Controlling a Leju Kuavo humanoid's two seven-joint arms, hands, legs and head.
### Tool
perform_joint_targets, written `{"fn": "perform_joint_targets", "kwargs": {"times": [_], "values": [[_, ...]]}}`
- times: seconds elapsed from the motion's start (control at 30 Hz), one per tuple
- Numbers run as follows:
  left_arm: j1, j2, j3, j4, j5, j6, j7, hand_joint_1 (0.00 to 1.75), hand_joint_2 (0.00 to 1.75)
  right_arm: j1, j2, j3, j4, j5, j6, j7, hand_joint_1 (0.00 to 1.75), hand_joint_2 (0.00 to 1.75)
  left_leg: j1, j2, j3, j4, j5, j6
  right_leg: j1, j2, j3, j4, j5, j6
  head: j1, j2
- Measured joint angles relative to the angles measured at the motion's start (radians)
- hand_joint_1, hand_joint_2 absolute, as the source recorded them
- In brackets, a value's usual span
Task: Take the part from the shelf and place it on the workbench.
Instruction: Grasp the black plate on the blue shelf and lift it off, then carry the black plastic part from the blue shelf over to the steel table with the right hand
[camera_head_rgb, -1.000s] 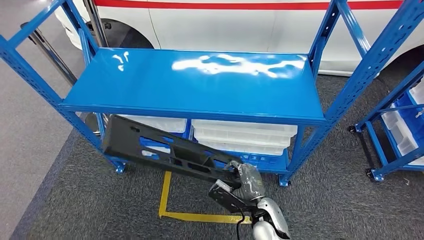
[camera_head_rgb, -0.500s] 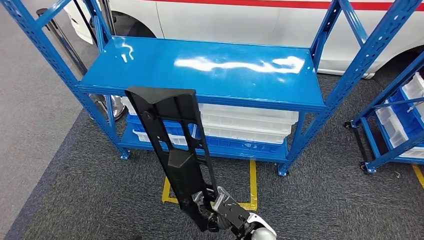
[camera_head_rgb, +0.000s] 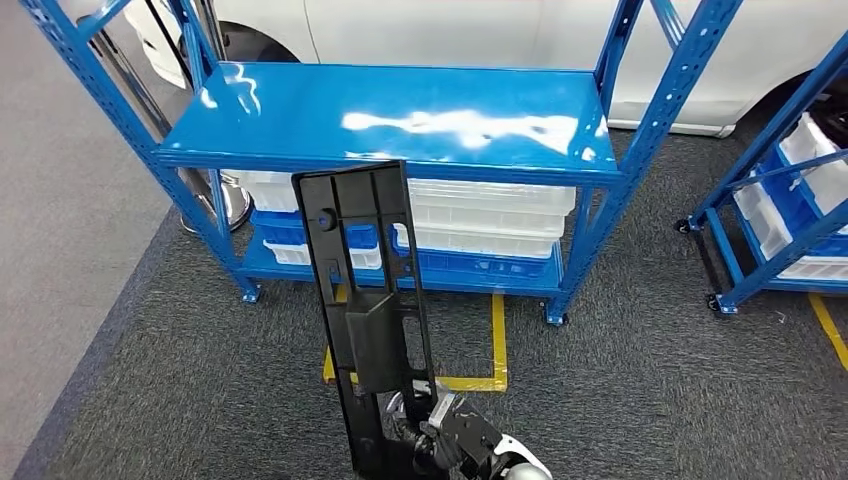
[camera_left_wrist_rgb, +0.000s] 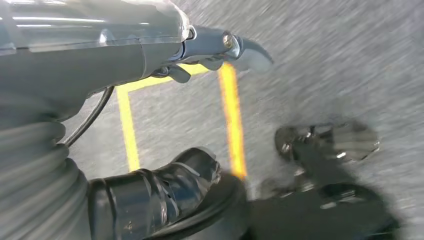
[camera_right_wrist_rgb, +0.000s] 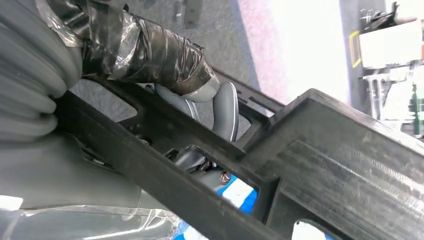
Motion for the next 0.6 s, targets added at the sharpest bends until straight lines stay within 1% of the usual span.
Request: {"fn": "perform_joint_targets", "kwargs": {"times": [0.03,0.07,0.1,0.13,0.17,0.2,0.23,0.27,0.3,0.33,0.37,0.4,0.43,0.47,0.5,0.53,0.57,0.6], "values": [[0.000,0.000,0.000,0.000,-0.001,-0.001,0.001,0.00,1.75,0.001,0.000,0.001,-0.004,-0.003,0.003,0.000,1.69,1.75,0.000,0.000,-0.012,0.064,-0.055,-0.003,0.001,0.000,-0.019,0.001,0.015,-0.003,-0.001,0.000],[0.000,0.000,0.000,0.000,-0.003,-0.003,0.003,0.00,1.75,0.002,0.000,0.002,-0.006,-0.005,0.006,0.000,1.69,1.75,0.001,0.000,-0.017,0.124,-0.084,-0.006,0.002,0.000,-0.037,0.002,0.029,-0.003,-0.001,0.000],[-0.001,0.000,0.000,0.000,-0.004,-0.005,0.003,0.00,1.75,0.003,0.000,0.002,-0.008,-0.007,0.008,0.000,1.69,1.75,0.001,0.000,-0.014,0.168,-0.087,-0.007,0.003,-0.001,-0.055,0.004,0.042,-0.002,-0.001,0.000],[-0.002,0.000,0.000,0.000,-0.004,-0.006,0.003,0.00,1.75,0.005,0.000,0.003,-0.009,-0.009,0.008,0.000,1.69,1.75,0.001,0.000,0.002,0.185,-0.066,-0.008,0.004,-0.002,-0.074,0.007,0.055,-0.001,-0.001,0.000],[-0.002,0.000,0.000,0.000,-0.005,-0.008,0.003,0.00,1.75,0.007,0.000,0.003,-0.010,-0.010,0.009,0.000,1.69,1.75,0.001,0.000,0.036,0.166,-0.034,-0.007,0.004,-0.003,-0.092,0.011,0.067,0.001,-0.001,0.000],[-0.003,0.000,0.000,0.000,-0.005,-0.009,0.003,0.00,1.75,0.009,-0.001,0.003,-0.013,-0.010,0.009,0.000,1.69,1.75,0.001,-0.001,0.085,0.116,-0.011,-0.005,0.003,-0.003,-0.107,0.015,0.078,0.004,-0.001,0.000],[-0.005,0.001,0.000,0.000,-0.005,-0.010,0.003,0.00,1.75,0.010,-0.001,0.003,-0.017,-0.010,0.009,0.000,1.69,1.75,-0.001,-0.002,0.150,0.037,-0.009,-0.001,0.005,-0.003,-0.120,0.019,0.088,0.008,-0.001,0.000],[-0.007,0.001,0.000,0.000,-0.006,-0.010,0.003,0.00,1.75,0.011,-0.001,0.003,-0.022,-0.011,0.009,0.000,1.69,1.75,-0.002,-0.004,0.208,-0.043,-0.023,0.004,0.005,-0.003,-0.128,0.022,0.097,0.013,-0.001,0.000],[-0.009,0.002,0.000,0.000,-0.006,-0.010,0.003,0.00,1.75,0.011,-0.001,0.004,-0.026,-0.011,0.009,0.000,1.69,1.75,-0.005,-0.005,0.248,-0.103,-0.041,0.009,0.005,-0.004,-0.131,0.022,0.107,0.018,0.000,0.000],[-0.011,0.002,0.000,0.000,-0.007,-0.010,0.003,0.00,1.75,0.011,-0.001,0.004,-0.030,-0.012,0.009,0.000,1.69,1.75,-0.008,-0.005,0.268,-0.140,-0.055,0.014,0.005,-0.005,-0.132,0.020,0.117,0.024,0.000,0.000],[-0.011,0.002,0.000,0.000,-0.007,-0.011,0.003,0.00,1.75,0.011,-0.001,0.005,-0.032,-0.012,0.009,0.000,1.69,1.75,-0.009,-0.005,0.266,-0.149,-0.051,0.021,0.004,-0.006,-0.132,0.015,0.128,0.031,0.000,0.000],[-0.011,0.002,0.000,0.000,-0.008,-0.011,0.003,0.00,1.75,0.012,-0.002,0.005,-0.033,-0.012,0.010,0.000,1.69,1.75,-0.008,-0.002,0.258,-0.150,-0.039,0.028,0.003,-0.005,-0.135,0.014,0.131,0.037,0.000,0.000],[-0.012,0.002,0.000,0.000,-0.009,-0.012,0.003,0.00,1.75,0.013,-0.004,0.006,-0.034,-0.012,0.010,0.000,1.69,1.75,-0.006,0.000,0.247,-0.152,-0.027,0.036,0.002,-0.003,-0.142,0.022,0.113,0.042,0.001,0.000],[-0.012,0.002,0.000,0.000,-0.011,-0.012,0.003,0.00,1.75,0.014,-0.007,0.008,-0.036,-0.010,0.010,0.000,1.69,1.75,-0.004,0.003,0.234,-0.154,-0.012,0.044,0.001,-0.001,-0.153,0.048,0.074,0.046,0.001,0.000],[-0.012,0.003,0.000,0.000,-0.012,-0.013,0.003,0.00,1.75,0.015,-0.011,0.009,-0.037,-0.006,0.008,0.000,1.69,1.75,-0.005,0.006,0.219,-0.154,0.001,0.049,-0.001,0.000,-0.166,0.094,0.017,0.049,0.001,0.000],[-0.012,0.003,0.000,0.000,-0.014,-0.013,0.003,0.00,1.75,0.015,-0.014,0.010,-0.039,0.001,0.004,0.000,1.69,1.75,-0.006,0.007,0.202,-0.152,0.015,0.054,-0.002,0.001,-0.181,0.155,-0.039,0.051,0.001,0.000],[-0.012,0.003,0.000,0.000,-0.015,-0.013,0.003,0.00,1.75,0.016,-0.018,0.012,-0.042,0.009,-0.002,-0.001,1.69,1.75,-0.007,0.007,0.184,-0.150,0.027,0.056,-0.003,0.002,-0.192,0.221,-0.077,0.053,0.001,0.000],[-0.012,0.003,0.000,0.000,-0.015,-0.013,0.003,0.00,1.75,0.016,-0.022,0.014,-0.044,0.018,-0.008,-0.001,1.69,1.75,-0.008,0.008,0.165,-0.146,0.040,0.055,-0.004,0.002,-0.194,0.275,-0.086,0.055,0.001,0.000]]}}
